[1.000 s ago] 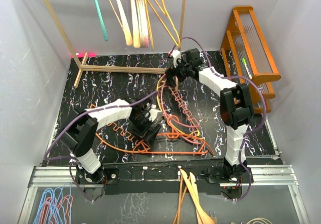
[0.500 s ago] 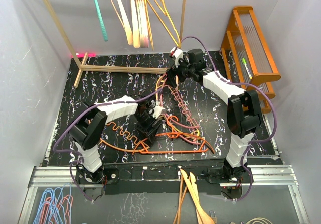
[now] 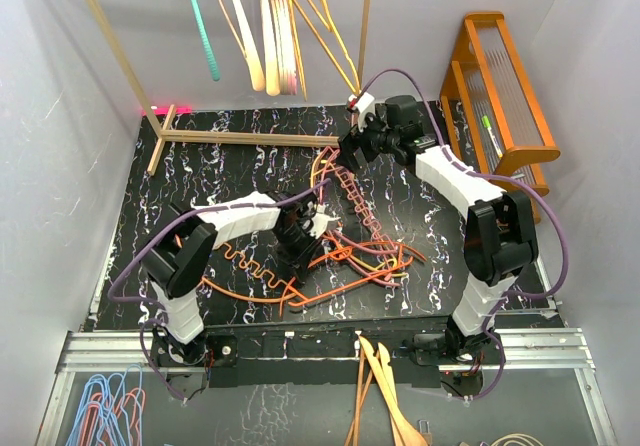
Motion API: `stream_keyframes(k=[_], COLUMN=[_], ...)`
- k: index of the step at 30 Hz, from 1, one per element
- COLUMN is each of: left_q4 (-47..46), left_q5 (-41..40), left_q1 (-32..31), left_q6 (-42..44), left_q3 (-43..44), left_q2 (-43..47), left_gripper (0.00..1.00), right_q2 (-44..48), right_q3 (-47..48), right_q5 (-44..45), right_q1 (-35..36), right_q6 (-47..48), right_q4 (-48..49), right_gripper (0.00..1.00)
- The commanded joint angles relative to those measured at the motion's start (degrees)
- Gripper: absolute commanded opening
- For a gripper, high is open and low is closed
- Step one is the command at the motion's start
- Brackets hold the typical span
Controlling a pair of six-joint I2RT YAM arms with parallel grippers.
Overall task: Organize the hangers
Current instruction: Adjust the hanger at the center of the board.
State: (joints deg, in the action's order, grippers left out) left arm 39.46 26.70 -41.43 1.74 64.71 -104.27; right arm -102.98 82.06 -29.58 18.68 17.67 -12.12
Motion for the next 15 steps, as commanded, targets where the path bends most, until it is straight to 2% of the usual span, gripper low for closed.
stream_keyframes(k=[1,7,15], left_q4=[3.7,10.2,16.9], left_q5=[-3.2,-4.5,-4.4], left_q1=[0.5,-1.2,-8.3], left_q6=[-3.3,-5.3,-11.5], left_q3=[3.8,5.6,6.7], left_q2=[5.6,10.5,16.1], left_gripper=[0.00,0.00,0.00], right_q2=[4.9,6.0,5.9], right_q3=[-2.0,-3.6,-1.2], right_q5=[-0.3,0.2,2.5], right_q1=[-0.3,-0.6,-1.1], right_q6=[1.2,1.3,1.6], right_q4=[2.0,1.4,-3.0], right_gripper=[0.98,0.98,0.99])
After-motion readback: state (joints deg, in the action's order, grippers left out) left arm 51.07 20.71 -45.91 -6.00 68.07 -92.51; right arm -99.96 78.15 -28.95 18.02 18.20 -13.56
